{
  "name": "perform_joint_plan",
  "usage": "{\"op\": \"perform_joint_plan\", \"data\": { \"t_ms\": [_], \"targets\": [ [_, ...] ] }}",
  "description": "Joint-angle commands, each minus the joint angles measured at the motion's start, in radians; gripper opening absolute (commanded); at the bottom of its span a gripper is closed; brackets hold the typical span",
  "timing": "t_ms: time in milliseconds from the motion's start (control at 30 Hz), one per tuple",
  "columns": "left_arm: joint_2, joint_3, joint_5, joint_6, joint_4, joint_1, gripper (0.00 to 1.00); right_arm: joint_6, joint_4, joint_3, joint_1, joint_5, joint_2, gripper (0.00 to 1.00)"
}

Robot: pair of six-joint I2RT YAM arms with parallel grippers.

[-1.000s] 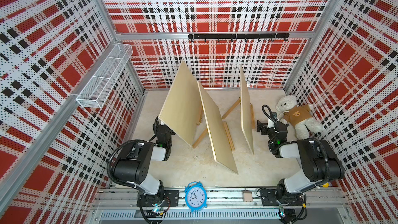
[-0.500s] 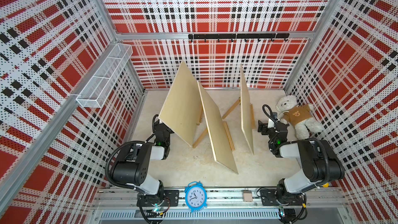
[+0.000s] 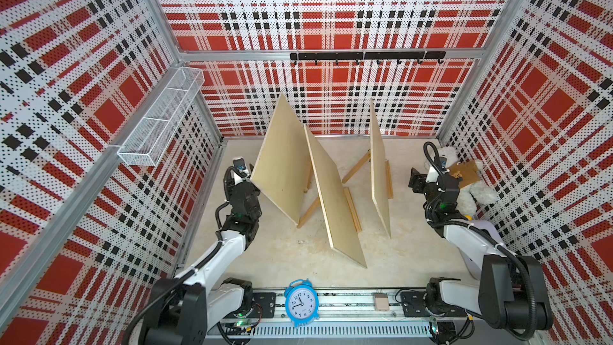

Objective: Disassemble the easel
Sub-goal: Pick up the drawing board from the easel.

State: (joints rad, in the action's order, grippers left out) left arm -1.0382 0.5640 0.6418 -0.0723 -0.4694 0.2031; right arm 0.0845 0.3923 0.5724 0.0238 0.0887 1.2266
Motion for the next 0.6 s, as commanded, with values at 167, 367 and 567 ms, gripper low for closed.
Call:
{"op": "perform_joint_plan", "data": {
  "t_ms": [167, 367, 567],
  "targets": [
    [0.167, 0.404, 0.104, 0.070, 0.712, 0.015, 0.75, 0.089, -0.440, 0.231, 0.002, 0.031, -0.067, 0.80],
    [-0.048, 1.033, 0.064, 0.084, 1.293, 0.085, 0.72, 0.116, -0.757, 0.562, 0.002, -0.146, 0.030, 0.80],
    [-0.363, 1.640, -0.159, 0.196, 1.854, 0.092, 0.73, 0.137, -0.978, 0.831, 0.002, -0.352, 0.127, 0.80]
  ]
}}
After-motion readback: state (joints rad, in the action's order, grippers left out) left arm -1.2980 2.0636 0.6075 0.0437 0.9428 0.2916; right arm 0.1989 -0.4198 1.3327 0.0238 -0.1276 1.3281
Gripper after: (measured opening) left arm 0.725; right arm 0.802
